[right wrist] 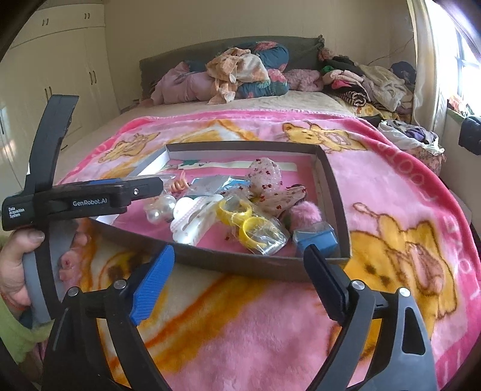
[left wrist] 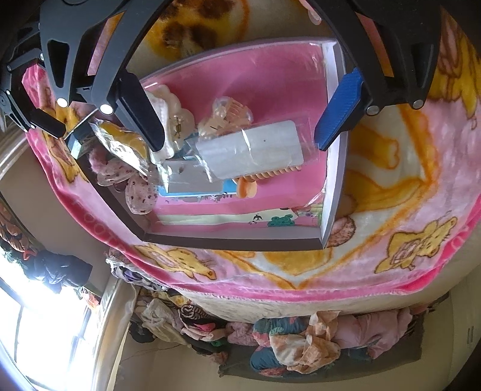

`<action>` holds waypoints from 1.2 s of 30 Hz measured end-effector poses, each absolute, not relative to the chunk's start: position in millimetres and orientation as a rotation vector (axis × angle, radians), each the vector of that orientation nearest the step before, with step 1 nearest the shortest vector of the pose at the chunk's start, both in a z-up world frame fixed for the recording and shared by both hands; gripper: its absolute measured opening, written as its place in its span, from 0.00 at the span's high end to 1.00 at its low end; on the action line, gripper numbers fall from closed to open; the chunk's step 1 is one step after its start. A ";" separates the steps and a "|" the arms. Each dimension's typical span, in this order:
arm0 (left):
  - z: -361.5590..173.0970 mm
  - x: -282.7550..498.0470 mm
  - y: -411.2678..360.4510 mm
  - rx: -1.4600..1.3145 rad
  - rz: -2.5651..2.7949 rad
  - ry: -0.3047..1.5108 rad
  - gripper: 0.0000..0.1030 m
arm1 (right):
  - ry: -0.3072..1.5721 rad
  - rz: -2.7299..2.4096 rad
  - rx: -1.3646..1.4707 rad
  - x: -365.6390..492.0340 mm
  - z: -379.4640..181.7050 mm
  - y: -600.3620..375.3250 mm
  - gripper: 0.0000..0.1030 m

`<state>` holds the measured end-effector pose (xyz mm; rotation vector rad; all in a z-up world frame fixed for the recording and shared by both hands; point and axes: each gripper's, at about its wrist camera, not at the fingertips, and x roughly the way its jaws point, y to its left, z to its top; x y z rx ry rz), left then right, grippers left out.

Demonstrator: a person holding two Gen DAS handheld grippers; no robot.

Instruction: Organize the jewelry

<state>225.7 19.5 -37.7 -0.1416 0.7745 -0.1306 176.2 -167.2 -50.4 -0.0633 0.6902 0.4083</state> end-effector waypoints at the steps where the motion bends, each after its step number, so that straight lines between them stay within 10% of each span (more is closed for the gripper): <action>1: -36.9 224.7 19.5 -0.141 -0.131 0.773 0.11 | 0.688 0.408 -0.059 174.9 -49.7 -168.8 0.17; 36: -10.9 141.2 19.5 -0.147 -0.090 0.667 0.11 | 0.488 0.412 -0.027 124.6 -17.9 -192.3 0.06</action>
